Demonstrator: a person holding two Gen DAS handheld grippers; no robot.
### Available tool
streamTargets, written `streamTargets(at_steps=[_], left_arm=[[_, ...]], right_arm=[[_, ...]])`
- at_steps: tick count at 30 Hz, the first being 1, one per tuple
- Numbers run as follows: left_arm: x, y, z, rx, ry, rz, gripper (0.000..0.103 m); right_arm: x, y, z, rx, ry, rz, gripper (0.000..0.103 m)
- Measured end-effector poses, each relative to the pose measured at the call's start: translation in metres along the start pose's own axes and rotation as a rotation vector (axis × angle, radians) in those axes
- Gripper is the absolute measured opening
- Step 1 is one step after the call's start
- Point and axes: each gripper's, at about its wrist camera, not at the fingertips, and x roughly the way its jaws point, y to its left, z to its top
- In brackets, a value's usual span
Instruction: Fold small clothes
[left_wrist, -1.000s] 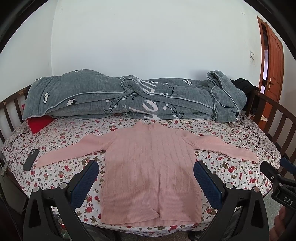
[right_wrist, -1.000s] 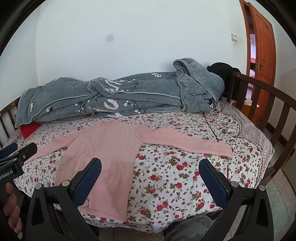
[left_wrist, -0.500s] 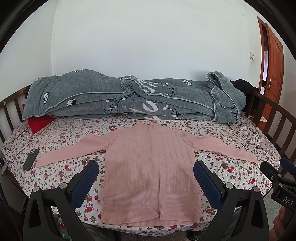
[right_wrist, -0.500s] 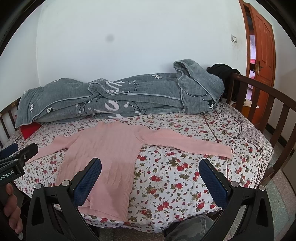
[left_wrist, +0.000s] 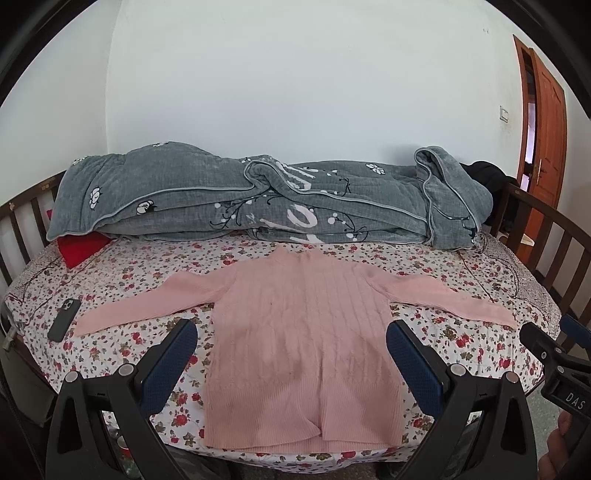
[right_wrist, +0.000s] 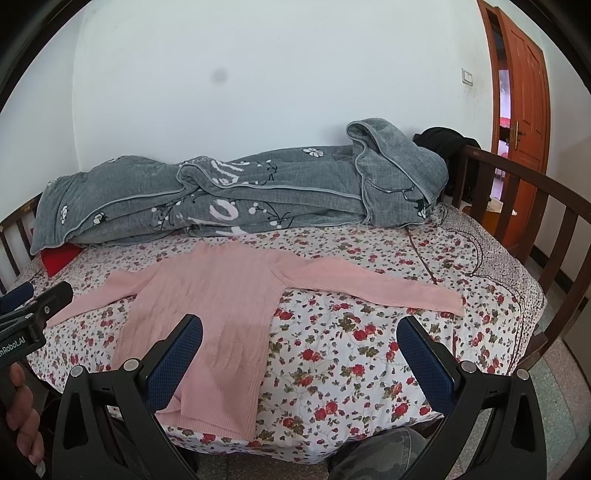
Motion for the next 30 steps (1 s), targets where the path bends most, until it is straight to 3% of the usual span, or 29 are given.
streamTargets(at_steps=[13, 19, 22, 26, 30], left_arm=[[0.018, 0.001, -0.015, 0.023, -0.003, -0.002, 0.103], [0.051, 0.015, -0.031, 0.011, 0.041, 0.026, 0.103], [0.075, 0.033, -0.042, -0.014, 0.078, -0.005, 0.103], [0.108, 0.068, -0.060, -0.064, 0.115, 0.008, 0.103], [0.154, 0.129, -0.085, -0.186, 0.164, -0.007, 0.102]], right_arm=[[0.012, 0.011, -0.006, -0.027, 0.003, -0.018, 0.103], [0.036, 0.024, -0.014, -0.054, 0.041, -0.010, 0.103], [0.055, 0.033, -0.020, -0.068, 0.068, 0.000, 0.103], [0.083, 0.048, -0.035, -0.095, 0.081, 0.017, 0.103], [0.114, 0.059, -0.050, -0.087, 0.109, 0.046, 0.102]])
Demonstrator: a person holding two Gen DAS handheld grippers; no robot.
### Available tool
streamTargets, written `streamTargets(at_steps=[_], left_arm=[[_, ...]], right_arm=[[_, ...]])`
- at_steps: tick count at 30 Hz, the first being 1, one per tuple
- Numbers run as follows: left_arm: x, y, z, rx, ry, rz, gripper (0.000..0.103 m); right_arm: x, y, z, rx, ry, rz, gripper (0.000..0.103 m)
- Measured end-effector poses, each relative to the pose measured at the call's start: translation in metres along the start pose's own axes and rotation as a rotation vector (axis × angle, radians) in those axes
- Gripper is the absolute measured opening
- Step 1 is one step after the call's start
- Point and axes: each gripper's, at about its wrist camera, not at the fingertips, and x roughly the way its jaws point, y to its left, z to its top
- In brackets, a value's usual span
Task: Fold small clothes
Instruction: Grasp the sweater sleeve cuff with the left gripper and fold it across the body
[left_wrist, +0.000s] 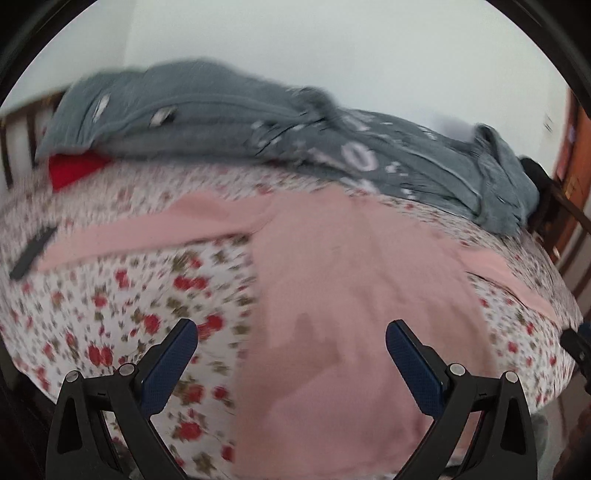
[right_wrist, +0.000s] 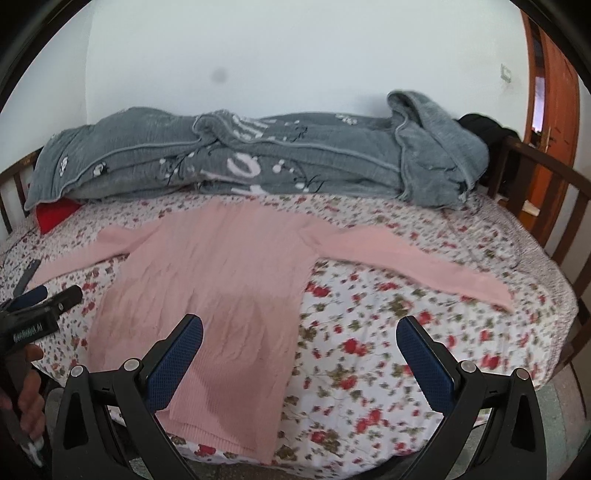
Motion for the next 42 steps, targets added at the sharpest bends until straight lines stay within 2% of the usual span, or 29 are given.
streamTargets(at_steps=[1, 3, 5, 8, 11, 14, 18, 20, 22, 24, 27, 30, 32, 36, 40, 42], left_arm=[[0.012, 0.017, 0.000, -0.031, 0.021, -0.005, 0.100], [0.034, 0.054, 0.001, -0.107, 0.048, -0.011, 0.089], [0.046, 0.095, 0.006, -0.205, 0.043, -0.011, 0.081], [0.055, 0.155, 0.015, -0.344, 0.017, -0.031, 0.078], [0.061, 0.203, 0.021, -0.430, -0.007, 0.016, 0.074], [0.069, 0.247, 0.023, -0.522, -0.033, 0.041, 0.069], [0.093, 0.291, 0.027, -0.670, -0.035, -0.066, 0.055], [0.097, 0.305, 0.036, -0.699, -0.055, -0.076, 0.053], [0.102, 0.311, 0.043, -0.715, -0.056, -0.058, 0.051], [0.104, 0.318, 0.047, -0.725, -0.059, -0.022, 0.042], [0.098, 0.334, 0.052, -0.728, -0.071, 0.056, 0.019], [0.095, 0.345, 0.057, -0.743, -0.055, 0.100, 0.011], [0.092, 0.343, 0.064, -0.715, -0.052, 0.129, 0.010], [0.081, 0.304, 0.090, -0.579, -0.076, 0.265, 0.008], [0.075, 0.240, 0.122, -0.438, -0.109, 0.289, 0.008], [0.077, 0.193, 0.144, -0.355, -0.127, 0.273, 0.008]], right_arm=[[0.009, 0.002, -0.004, 0.016, 0.013, 0.026, 0.101], [0.021, 0.006, -0.010, 0.041, 0.034, 0.071, 0.100], [0.033, 0.011, -0.015, 0.053, 0.058, 0.093, 0.099], [0.043, 0.019, -0.021, 0.036, 0.071, 0.084, 0.099], [0.048, 0.024, -0.023, 0.018, 0.071, 0.065, 0.099], [0.050, 0.022, -0.025, 0.038, 0.079, 0.091, 0.099], [0.057, 0.019, -0.027, 0.077, 0.081, 0.106, 0.099], [0.062, 0.017, -0.027, 0.087, 0.089, 0.101, 0.099], [0.068, 0.015, -0.027, 0.091, 0.099, 0.091, 0.099], [0.072, 0.011, -0.027, 0.095, 0.102, 0.078, 0.099], [0.077, -0.005, -0.027, 0.123, 0.097, 0.062, 0.099], [0.082, -0.026, -0.024, 0.152, 0.088, 0.052, 0.099], [0.087, -0.039, -0.021, 0.155, 0.076, 0.040, 0.099], [0.102, -0.065, -0.012, 0.155, 0.049, 0.001, 0.099], [0.114, -0.101, -0.005, 0.201, 0.029, 0.002, 0.099], [0.116, -0.120, 0.002, 0.221, 0.013, 0.013, 0.099]])
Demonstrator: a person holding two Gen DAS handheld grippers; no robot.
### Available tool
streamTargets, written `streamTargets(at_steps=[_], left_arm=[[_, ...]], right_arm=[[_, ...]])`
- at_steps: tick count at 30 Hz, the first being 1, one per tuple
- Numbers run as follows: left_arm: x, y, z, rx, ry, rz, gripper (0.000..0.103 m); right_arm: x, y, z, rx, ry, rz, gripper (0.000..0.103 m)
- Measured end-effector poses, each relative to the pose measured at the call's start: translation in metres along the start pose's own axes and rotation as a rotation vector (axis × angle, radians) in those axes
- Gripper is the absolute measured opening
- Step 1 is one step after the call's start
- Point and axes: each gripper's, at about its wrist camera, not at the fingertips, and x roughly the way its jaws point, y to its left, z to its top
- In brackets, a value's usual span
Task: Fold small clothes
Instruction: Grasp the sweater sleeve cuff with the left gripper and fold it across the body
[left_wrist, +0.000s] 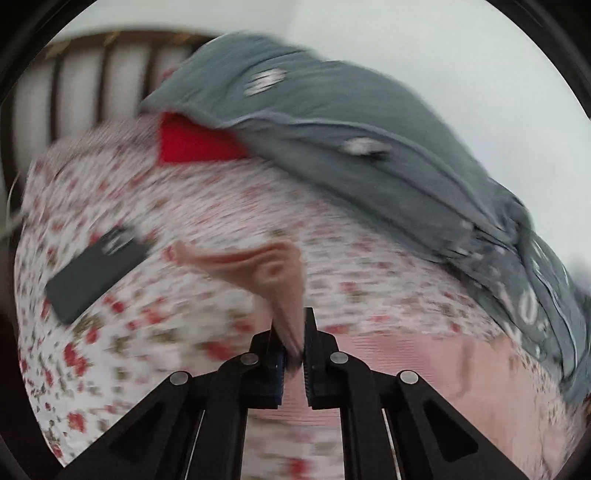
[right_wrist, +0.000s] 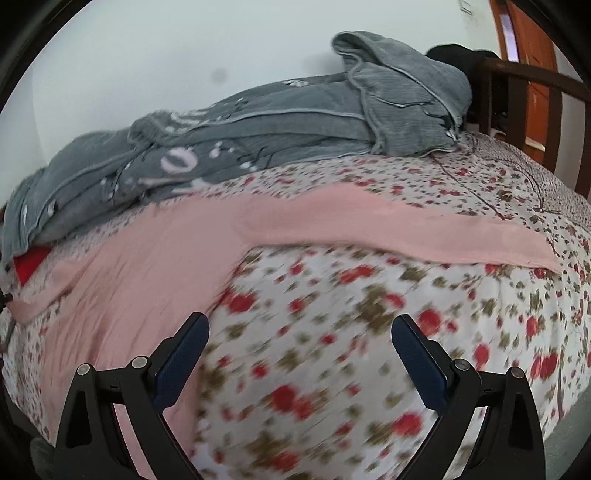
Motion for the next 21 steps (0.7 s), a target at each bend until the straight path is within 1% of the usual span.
streamTargets(at_steps=[1, 4, 5, 7, 8, 9, 11, 13, 14, 15, 16, 18, 19, 20, 21], left_arm=[[-0.004, -0.022, 0.000, 0.031, -0.005, -0.021, 0.008], [-0.014, -0.113, -0.004, 0.163, -0.015, -0.086, 0.008], [-0.019, -0.149, -0.010, 0.217, -0.017, -0.119, 0.008], [-0.026, -0.207, -0.027, 0.302, -0.017, -0.169, 0.008], [-0.030, -0.233, -0.038, 0.338, -0.017, -0.188, 0.008], [-0.033, -0.270, -0.057, 0.392, -0.011, -0.221, 0.008], [-0.035, -0.315, -0.087, 0.458, 0.015, -0.279, 0.008], [-0.037, -0.363, -0.132, 0.538, 0.064, -0.338, 0.008], [-0.037, -0.379, -0.151, 0.572, 0.085, -0.355, 0.008], [-0.035, -0.398, -0.180, 0.623, 0.112, -0.369, 0.008], [-0.033, -0.409, -0.200, 0.652, 0.124, -0.367, 0.008], [-0.024, -0.424, -0.244, 0.727, 0.158, -0.332, 0.008], [-0.018, -0.429, -0.259, 0.753, 0.177, -0.314, 0.009], [-0.013, -0.432, -0.273, 0.775, 0.189, -0.290, 0.009], [-0.014, -0.434, -0.282, 0.802, 0.171, -0.263, 0.010]], right_arm=[[0.001, -0.006, 0.006, 0.006, -0.008, 0.003, 0.099], [0.002, -0.030, 0.022, 0.033, -0.059, -0.001, 0.099], [0.003, -0.038, 0.024, 0.046, -0.073, -0.004, 0.099], [0.005, -0.059, 0.022, 0.096, -0.094, -0.012, 0.099], [0.006, -0.068, 0.020, 0.117, -0.096, -0.014, 0.099], [0.008, -0.080, 0.017, 0.139, -0.092, -0.014, 0.099], [0.010, -0.098, 0.013, 0.171, -0.079, -0.033, 0.099], [0.009, -0.119, 0.010, 0.198, -0.082, -0.073, 0.099], [0.007, -0.128, 0.009, 0.217, -0.088, -0.085, 0.099], [0.004, -0.140, 0.006, 0.258, -0.093, -0.086, 0.099], [0.004, -0.149, 0.004, 0.291, -0.093, -0.072, 0.099], [0.003, -0.162, 0.000, 0.350, -0.083, -0.023, 0.099], [0.005, -0.166, -0.001, 0.370, -0.070, 0.006, 0.099], [0.006, -0.168, -0.001, 0.373, -0.064, 0.017, 0.099], [0.006, -0.167, -0.001, 0.368, -0.059, 0.021, 0.099]])
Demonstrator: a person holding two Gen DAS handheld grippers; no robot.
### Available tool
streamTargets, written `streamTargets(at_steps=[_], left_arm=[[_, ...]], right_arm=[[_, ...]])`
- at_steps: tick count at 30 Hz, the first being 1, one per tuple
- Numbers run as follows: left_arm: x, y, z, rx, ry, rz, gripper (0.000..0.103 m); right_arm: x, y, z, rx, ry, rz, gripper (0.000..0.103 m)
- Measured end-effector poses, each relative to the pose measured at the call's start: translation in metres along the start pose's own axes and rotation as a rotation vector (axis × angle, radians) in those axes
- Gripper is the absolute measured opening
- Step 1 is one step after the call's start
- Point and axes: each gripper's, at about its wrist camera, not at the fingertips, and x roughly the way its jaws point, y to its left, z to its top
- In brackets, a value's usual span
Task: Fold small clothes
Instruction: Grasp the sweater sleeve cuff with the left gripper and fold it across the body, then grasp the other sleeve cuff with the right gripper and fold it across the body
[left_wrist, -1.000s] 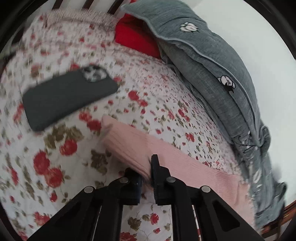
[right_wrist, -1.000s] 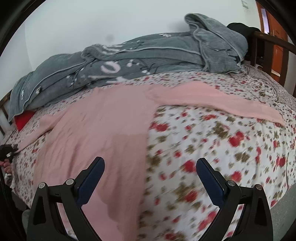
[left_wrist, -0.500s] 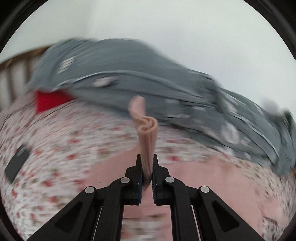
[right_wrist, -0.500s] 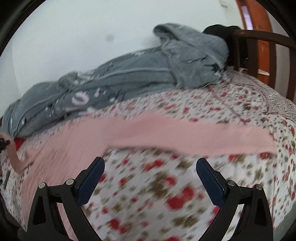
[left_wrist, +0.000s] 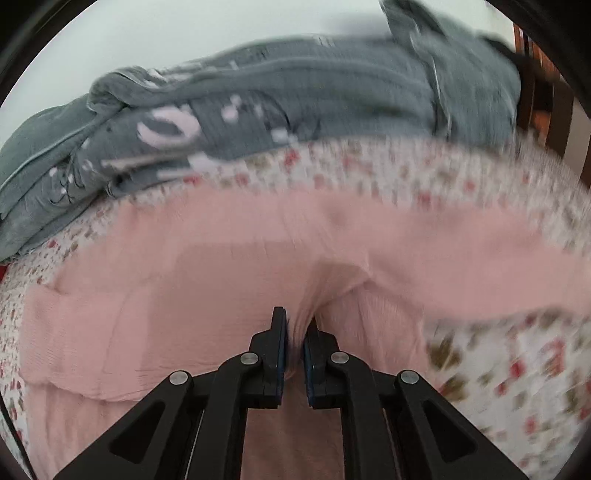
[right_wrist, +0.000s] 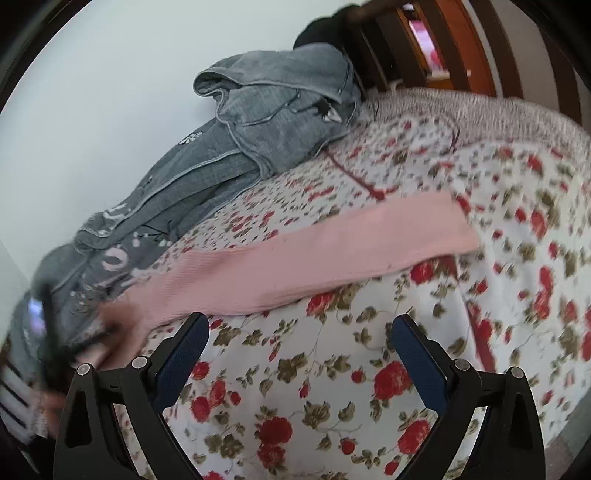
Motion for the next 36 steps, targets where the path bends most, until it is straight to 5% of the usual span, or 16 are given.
streamTargets(at_steps=[1, 2, 3, 5, 15, 32, 36], left_arm=[[-0.005, 0.000, -0.002, 0.009, -0.016, 0.007, 0.012], [-0.011, 0.001, -0.003, 0.007, -0.038, -0.003, 0.026], [-0.015, 0.001, -0.005, 0.001, -0.054, -0.016, 0.054], [-0.017, 0.001, -0.005, -0.004, -0.066, -0.024, 0.078], [-0.030, 0.016, -0.003, -0.045, -0.190, -0.119, 0.080], [-0.037, 0.026, -0.006, -0.102, -0.230, -0.162, 0.081], [-0.038, 0.026, -0.006, -0.101, -0.233, -0.172, 0.081]], right_arm=[[0.000, 0.002, 0.000, -0.015, 0.001, -0.001, 0.099], [-0.001, 0.005, -0.002, -0.032, 0.001, -0.002, 0.099], [0.000, 0.007, -0.002, -0.048, 0.003, -0.004, 0.099], [0.002, 0.012, -0.004, -0.075, 0.014, -0.015, 0.099], [0.005, 0.010, -0.010, -0.110, 0.034, -0.053, 0.089], [0.009, -0.051, 0.011, 0.174, 0.004, 0.034, 0.023], [0.012, -0.064, 0.021, 0.229, -0.014, 0.027, 0.021]])
